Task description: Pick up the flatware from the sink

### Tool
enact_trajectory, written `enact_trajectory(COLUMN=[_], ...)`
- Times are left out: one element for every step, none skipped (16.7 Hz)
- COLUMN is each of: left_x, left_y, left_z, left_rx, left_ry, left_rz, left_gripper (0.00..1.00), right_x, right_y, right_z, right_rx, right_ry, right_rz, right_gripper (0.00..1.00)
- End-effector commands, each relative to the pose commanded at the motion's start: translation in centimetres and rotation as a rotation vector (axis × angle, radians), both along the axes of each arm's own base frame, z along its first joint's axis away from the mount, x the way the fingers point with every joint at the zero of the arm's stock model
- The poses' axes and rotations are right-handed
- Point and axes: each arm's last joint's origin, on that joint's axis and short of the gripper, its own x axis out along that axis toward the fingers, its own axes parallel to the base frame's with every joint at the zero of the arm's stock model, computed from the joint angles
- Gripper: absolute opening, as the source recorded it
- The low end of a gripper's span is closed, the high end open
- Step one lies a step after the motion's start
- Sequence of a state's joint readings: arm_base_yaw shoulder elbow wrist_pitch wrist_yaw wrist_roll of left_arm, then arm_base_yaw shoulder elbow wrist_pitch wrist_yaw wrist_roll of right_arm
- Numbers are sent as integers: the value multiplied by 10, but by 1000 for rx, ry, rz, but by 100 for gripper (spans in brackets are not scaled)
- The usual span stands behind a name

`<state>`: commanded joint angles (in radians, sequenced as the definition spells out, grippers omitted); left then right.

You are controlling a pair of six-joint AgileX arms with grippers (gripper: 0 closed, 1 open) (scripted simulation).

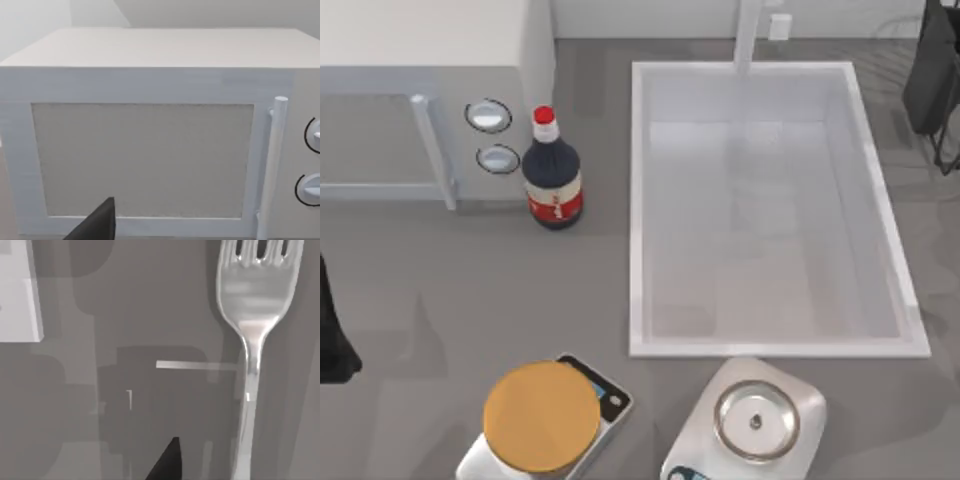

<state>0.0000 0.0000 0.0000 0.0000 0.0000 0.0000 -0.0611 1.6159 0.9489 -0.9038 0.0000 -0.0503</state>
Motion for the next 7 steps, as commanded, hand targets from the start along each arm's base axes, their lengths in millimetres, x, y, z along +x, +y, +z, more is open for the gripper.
enact_trajectory(left_x=[0,0,0,0,0,0,0], left_y=[0,0,0,0,0,0,0], left_z=[0,0,0,0,0,0,0], left_rx=[0,0,0,0,0,0,0], left_ry=[0,0,0,0,0,0,0], left_rz=[0,0,0,0,0,0,0], left_gripper=[100,100,100,100,100,100,100], right_x=[0,0,0,0,0,0,0], right_y=[0,0,0,0,0,0,0], right_z=[0,0,0,0,0,0,0], right_rx=[0,0,0,0,0,0,0], right_ry=[0,0,0,0,0,0,0], right_rz=[0,0,0,0,0,0,0], right_gripper=[98,100,100,100,100,100,100])
